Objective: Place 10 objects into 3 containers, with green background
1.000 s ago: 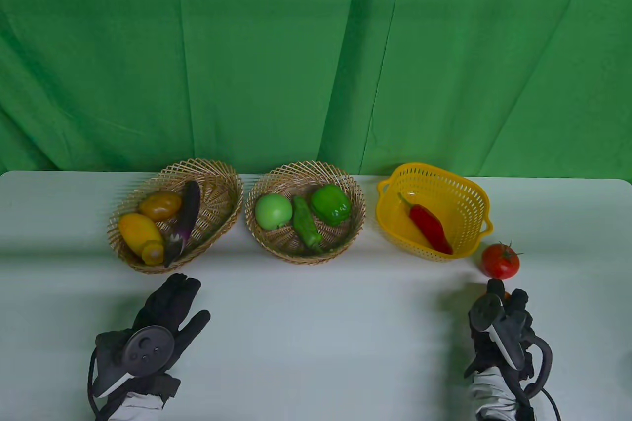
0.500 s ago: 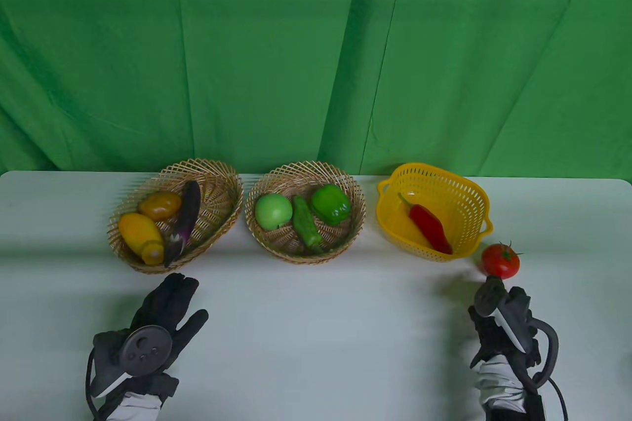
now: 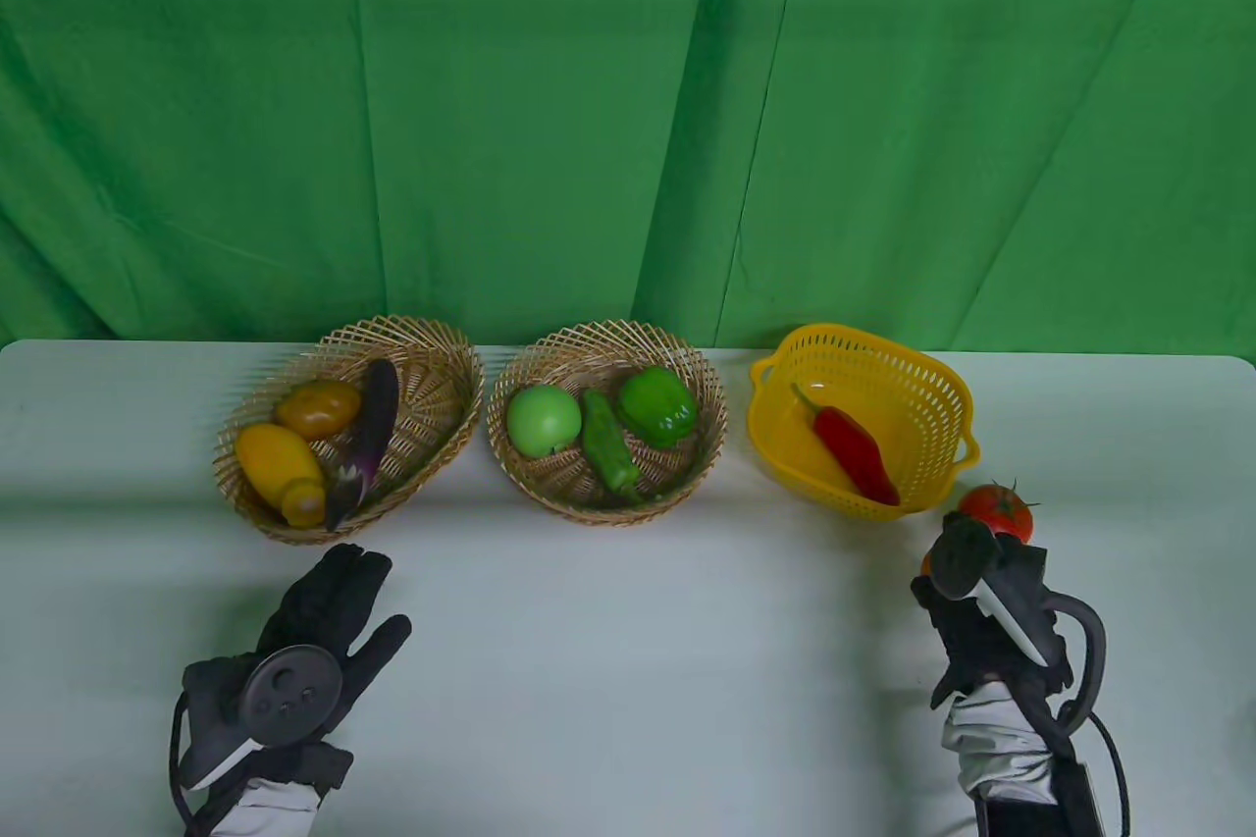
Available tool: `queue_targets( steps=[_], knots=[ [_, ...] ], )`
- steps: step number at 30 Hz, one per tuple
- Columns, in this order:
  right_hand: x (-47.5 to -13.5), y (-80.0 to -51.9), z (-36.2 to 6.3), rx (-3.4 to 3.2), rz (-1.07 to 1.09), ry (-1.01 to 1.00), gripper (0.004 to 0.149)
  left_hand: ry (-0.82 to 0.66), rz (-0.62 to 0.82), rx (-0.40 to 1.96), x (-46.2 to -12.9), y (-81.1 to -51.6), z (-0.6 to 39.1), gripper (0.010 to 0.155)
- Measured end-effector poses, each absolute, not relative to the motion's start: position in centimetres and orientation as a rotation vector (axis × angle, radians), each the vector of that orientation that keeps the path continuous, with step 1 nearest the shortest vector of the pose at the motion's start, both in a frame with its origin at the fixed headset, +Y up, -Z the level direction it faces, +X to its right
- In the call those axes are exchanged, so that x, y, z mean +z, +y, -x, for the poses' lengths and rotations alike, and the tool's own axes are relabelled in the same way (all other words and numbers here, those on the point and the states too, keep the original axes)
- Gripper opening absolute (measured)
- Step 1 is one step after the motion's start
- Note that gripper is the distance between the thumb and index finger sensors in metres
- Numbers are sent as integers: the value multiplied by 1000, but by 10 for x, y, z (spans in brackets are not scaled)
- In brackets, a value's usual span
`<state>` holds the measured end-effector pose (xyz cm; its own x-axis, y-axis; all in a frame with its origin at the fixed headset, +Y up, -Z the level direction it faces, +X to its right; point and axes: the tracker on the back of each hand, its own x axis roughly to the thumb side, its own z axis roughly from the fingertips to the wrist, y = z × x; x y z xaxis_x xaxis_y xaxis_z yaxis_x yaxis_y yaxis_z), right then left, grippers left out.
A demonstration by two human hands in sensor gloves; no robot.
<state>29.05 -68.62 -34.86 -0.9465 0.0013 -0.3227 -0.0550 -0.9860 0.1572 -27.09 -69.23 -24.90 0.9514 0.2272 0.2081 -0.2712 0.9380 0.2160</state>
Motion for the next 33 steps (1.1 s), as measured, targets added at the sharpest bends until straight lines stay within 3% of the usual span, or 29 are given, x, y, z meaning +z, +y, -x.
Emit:
queue_targets(
  steps=[12,24,33],
  knots=[
    [-375,-647,-262,3062,406,56,77,-169,-231,242,-250,-693,272,69],
    [-428,-664,-221,3055,403,-56,77,-147,-230,234,-250,-693,275,69],
    [-455,-681,-202,3041,416,16,77,-128,-228,232,-251,-693,279,69]
  ],
)
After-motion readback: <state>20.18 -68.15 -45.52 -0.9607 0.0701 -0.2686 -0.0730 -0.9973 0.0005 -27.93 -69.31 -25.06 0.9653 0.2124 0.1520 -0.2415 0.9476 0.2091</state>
